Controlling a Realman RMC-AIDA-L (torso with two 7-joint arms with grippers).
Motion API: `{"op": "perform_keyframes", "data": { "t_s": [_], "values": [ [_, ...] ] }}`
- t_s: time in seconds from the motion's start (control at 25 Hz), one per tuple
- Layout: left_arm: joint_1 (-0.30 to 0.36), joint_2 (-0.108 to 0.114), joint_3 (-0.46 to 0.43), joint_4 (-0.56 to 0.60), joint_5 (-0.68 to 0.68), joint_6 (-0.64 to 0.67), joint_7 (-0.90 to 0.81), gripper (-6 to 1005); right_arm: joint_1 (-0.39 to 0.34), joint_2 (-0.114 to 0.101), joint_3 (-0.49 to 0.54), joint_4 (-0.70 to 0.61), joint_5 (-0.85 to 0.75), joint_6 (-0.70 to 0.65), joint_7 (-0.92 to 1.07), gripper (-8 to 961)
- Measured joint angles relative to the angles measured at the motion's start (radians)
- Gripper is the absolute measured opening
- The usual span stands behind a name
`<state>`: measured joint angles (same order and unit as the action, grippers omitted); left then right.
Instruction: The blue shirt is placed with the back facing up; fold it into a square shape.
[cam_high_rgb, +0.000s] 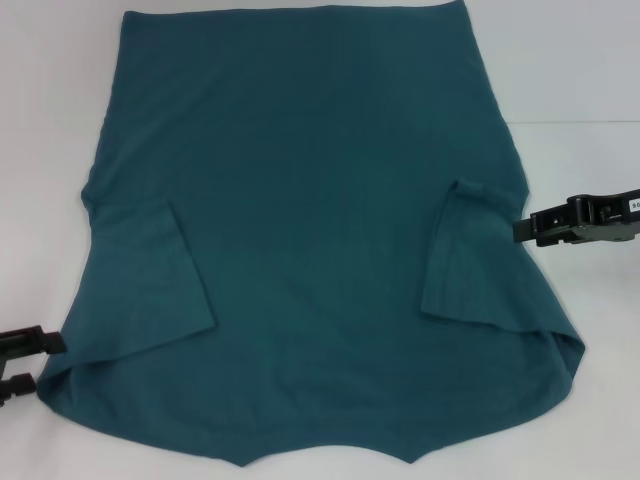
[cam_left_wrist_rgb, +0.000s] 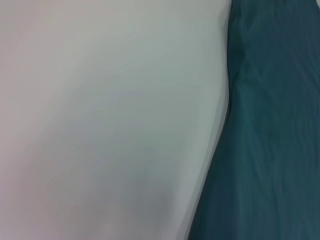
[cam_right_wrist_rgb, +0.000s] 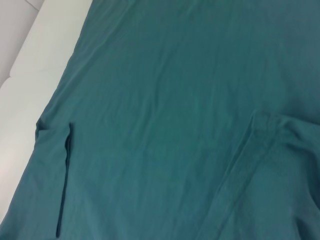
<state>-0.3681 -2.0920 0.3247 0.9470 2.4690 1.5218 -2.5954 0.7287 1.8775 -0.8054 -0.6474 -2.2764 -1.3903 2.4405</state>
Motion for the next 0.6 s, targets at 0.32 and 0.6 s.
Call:
{"op": "perform_keyframes", "data": {
  "t_s": [0.32,0.6],
  "values": [
    [-0.003,-0.004,0.017,-0.018,0.007,0.010,0.000,763,0.000,0.000,0.000,0.000,0.000,0.007,0.000,460],
    [-0.030,-0.008,0.078,-0.056,0.003,0.014,-0.007,763,0.001,0.001,0.000,0.000,0.000,0.010,0.000,460]
  ]
}}
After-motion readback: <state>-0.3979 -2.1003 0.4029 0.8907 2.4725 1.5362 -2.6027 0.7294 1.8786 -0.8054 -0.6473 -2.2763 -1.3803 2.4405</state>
